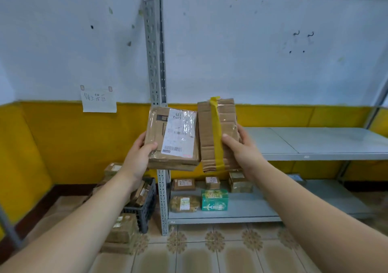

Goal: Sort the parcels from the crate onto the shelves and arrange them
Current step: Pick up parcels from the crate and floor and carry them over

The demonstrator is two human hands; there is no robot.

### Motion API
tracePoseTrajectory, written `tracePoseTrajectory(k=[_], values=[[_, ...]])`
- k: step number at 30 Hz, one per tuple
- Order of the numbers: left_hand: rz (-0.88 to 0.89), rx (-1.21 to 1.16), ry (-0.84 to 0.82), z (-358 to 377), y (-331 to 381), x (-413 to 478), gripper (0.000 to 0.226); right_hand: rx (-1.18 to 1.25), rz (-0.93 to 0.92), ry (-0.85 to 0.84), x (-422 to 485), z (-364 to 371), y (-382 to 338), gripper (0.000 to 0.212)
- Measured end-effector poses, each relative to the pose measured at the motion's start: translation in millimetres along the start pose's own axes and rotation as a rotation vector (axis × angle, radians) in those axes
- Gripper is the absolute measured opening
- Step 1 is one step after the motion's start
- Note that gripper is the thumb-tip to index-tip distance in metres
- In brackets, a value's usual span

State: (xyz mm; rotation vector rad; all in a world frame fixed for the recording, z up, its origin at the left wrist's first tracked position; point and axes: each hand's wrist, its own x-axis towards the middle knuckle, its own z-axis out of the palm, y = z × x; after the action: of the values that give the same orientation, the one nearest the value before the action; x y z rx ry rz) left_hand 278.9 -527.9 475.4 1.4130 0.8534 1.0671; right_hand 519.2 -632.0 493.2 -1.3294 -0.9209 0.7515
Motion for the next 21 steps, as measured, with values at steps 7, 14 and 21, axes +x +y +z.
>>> tracePoseTrajectory(k=[7, 14, 21], values=[[-0.005, -0.074, 0.017, 38, 6, -11, 0.035, 0.055, 0.03, -0.099, -9, -47, 10, 0.034], [-0.032, -0.091, -0.008, 39, 7, -23, 0.027, 0.19, 0.169, -0.002, -7, -58, 14, 0.052], [-0.07, -0.133, -0.072, 34, 8, -25, 0.025, 0.192, 0.239, -0.118, -11, -58, 11, 0.076]])
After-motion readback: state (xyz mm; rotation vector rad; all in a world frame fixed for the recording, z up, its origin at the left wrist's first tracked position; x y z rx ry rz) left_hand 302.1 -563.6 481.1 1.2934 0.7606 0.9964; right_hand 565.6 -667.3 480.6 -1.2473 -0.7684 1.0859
